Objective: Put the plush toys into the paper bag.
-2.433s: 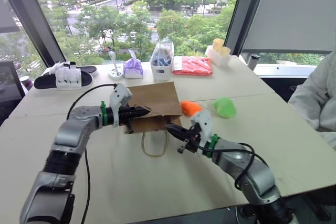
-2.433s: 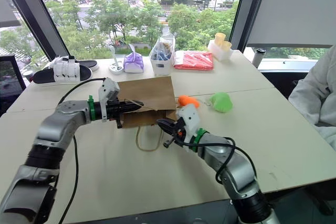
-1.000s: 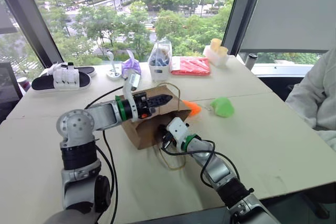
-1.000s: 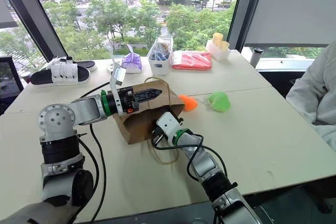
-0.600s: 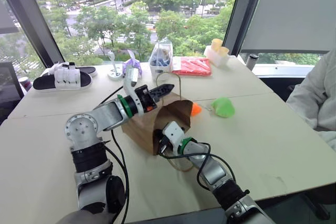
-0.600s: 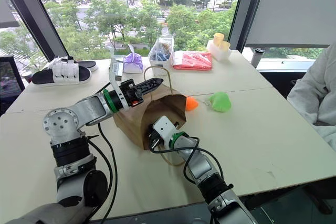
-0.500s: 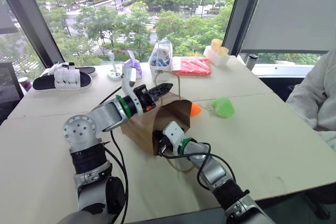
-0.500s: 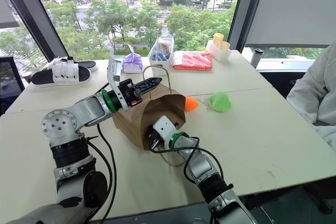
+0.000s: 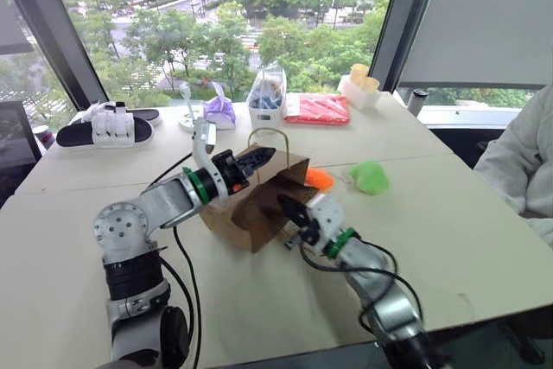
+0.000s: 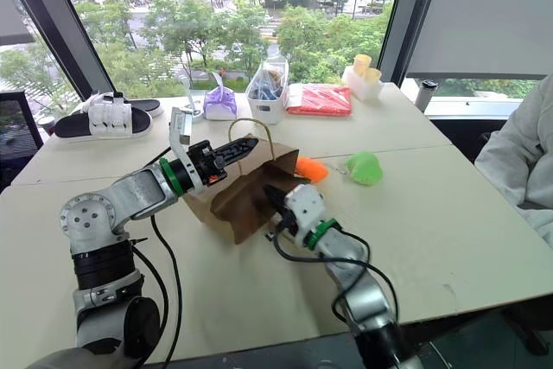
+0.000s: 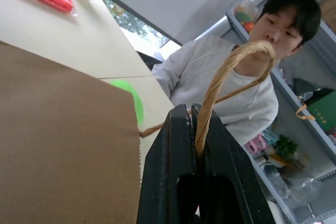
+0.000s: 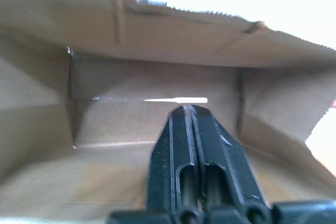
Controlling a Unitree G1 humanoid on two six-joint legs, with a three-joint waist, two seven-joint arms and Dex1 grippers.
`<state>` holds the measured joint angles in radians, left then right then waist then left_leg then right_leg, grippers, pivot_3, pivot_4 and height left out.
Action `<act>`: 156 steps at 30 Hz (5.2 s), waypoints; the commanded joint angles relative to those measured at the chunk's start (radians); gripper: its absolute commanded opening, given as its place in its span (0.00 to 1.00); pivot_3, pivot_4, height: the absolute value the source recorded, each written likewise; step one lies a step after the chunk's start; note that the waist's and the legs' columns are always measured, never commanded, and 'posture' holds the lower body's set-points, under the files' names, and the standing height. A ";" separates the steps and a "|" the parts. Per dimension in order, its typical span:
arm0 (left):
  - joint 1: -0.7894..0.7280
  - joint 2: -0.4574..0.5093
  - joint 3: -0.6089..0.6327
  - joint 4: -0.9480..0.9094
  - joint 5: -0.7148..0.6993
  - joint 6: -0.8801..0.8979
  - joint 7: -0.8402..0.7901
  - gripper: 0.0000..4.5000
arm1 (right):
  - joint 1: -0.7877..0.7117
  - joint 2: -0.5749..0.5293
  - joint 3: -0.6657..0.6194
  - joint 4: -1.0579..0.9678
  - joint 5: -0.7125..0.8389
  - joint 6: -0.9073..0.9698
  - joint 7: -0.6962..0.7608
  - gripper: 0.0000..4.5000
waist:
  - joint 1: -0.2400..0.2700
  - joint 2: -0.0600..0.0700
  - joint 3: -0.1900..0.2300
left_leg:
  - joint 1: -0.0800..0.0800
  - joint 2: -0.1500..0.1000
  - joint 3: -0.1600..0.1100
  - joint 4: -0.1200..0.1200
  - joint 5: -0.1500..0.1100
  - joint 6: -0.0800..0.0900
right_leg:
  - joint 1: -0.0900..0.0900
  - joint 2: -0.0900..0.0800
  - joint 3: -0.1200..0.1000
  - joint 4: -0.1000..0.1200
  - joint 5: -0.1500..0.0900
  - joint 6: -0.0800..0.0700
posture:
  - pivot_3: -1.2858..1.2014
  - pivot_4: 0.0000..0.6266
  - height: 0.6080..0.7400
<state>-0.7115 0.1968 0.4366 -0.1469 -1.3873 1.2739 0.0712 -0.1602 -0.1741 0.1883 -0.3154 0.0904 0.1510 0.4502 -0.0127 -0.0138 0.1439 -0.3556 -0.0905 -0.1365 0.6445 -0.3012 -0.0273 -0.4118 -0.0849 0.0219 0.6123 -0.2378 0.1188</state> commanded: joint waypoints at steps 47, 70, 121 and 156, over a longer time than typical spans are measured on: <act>0.049 0.185 -0.204 -0.006 -0.164 -0.170 -0.013 0.00 | -0.791 -0.027 -0.550 1.025 0.369 0.490 -0.184 0.02 | -0.004 0.000 0.000 | -0.001 0.000 0.002 -0.003 0.001 -0.001 | -0.004 0.001 0.004 0.000 0.001 -0.002 | 0.52 0.24 1.00; -0.020 0.196 -0.220 0.094 -0.151 -0.178 -0.091 0.00 | -0.213 -0.288 -0.523 -0.228 0.900 0.948 -0.069 0.02 | 0.003 0.000 0.000 | 0.000 0.001 0.001 -0.003 -0.001 0.002 | -0.005 0.002 0.004 -0.001 0.001 -0.003 | 0.52 0.24 1.00; 0.008 0.172 -0.228 0.071 -0.201 -0.203 -0.053 0.00 | -0.374 -0.286 -0.533 -0.094 0.590 0.790 0.009 0.99 | 0.024 -0.001 0.000 | -0.002 -0.001 0.001 -0.003 0.000 0.000 | -0.008 -0.001 0.003 -0.002 0.002 -0.003 | 0.52 0.24 1.00; 0.068 0.172 -0.228 -0.007 -0.223 -0.256 -0.003 0.00 | -0.687 -0.306 -0.307 0.938 0.055 0.117 -0.033 0.00 | 0.002 -0.001 -0.001 | -0.002 -0.001 0.003 -0.002 0.000 0.000 | -0.008 -0.001 0.003 -0.001 0.002 -0.003 | 0.52 0.24 1.00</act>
<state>-0.6327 0.3642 0.2024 -0.1274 -1.5954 1.0327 0.0790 -0.8612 -0.4322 -0.1235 0.8378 0.1239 0.2351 0.3467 -0.0109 -0.0146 0.1434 -0.3581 -0.0920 -0.1335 0.6421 -0.3008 -0.0273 -0.4203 -0.0865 0.0249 0.6112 -0.2357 0.1158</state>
